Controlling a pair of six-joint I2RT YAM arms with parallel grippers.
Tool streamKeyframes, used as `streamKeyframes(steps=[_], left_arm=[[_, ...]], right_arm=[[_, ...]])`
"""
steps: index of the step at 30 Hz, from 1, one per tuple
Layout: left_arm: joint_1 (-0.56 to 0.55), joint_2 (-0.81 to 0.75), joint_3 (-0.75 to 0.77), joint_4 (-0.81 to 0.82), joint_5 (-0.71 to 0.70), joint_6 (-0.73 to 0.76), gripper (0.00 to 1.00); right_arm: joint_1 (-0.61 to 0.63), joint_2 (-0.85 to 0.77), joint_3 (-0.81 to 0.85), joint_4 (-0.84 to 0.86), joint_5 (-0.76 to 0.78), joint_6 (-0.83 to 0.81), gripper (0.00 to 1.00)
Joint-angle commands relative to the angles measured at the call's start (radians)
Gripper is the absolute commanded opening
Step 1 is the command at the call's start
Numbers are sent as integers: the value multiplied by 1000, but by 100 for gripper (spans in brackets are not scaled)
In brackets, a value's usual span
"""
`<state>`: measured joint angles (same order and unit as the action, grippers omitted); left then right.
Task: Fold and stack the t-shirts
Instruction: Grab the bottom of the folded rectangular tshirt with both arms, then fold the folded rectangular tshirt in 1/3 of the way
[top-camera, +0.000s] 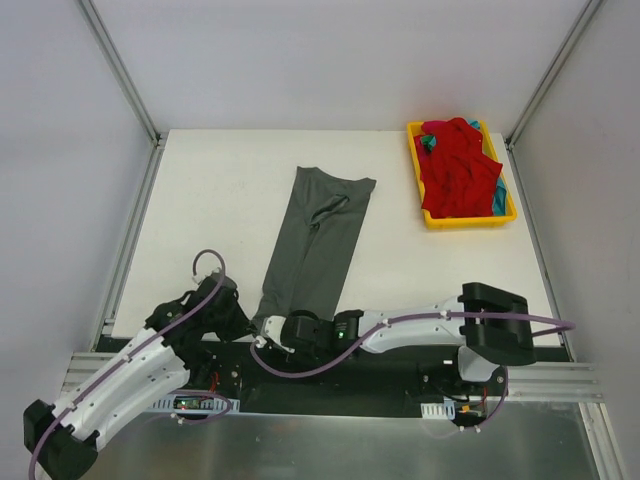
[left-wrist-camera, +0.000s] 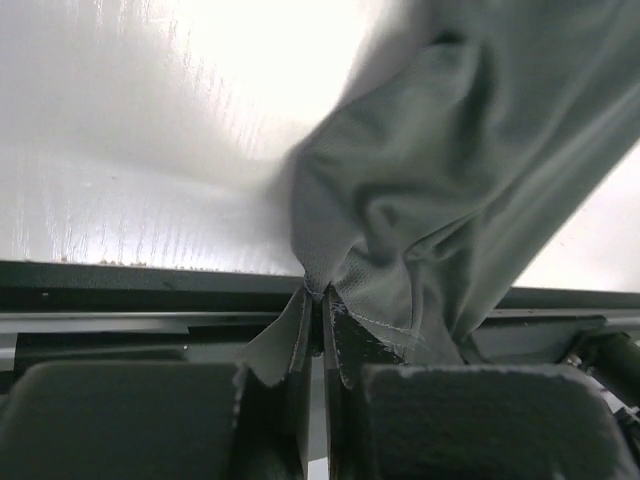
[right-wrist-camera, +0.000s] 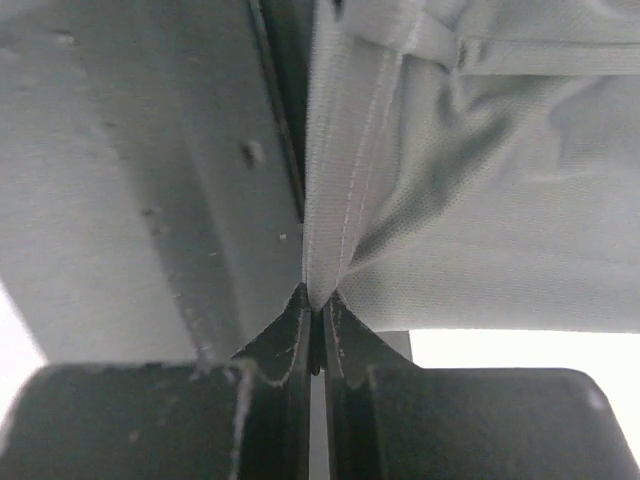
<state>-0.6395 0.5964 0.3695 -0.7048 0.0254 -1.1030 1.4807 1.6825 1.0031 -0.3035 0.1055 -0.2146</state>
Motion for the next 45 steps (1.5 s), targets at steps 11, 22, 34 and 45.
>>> streamKeyframes(steps=[11,22,34,45], left_arm=[[8,-18,261,2,-114,78,0],[14,442,597,93,-298,207,0],[150,937,956,122,-217,362,0],[187,1250,1144,120,-245,400,13]], right_arm=[[-31,-181,114,-181,207,64,1],[-312,-188,204,-203,214,-40,1],[-592,-41,333,-167,48,-138,1],[-729,152,379,-33,-1,-114,7]])
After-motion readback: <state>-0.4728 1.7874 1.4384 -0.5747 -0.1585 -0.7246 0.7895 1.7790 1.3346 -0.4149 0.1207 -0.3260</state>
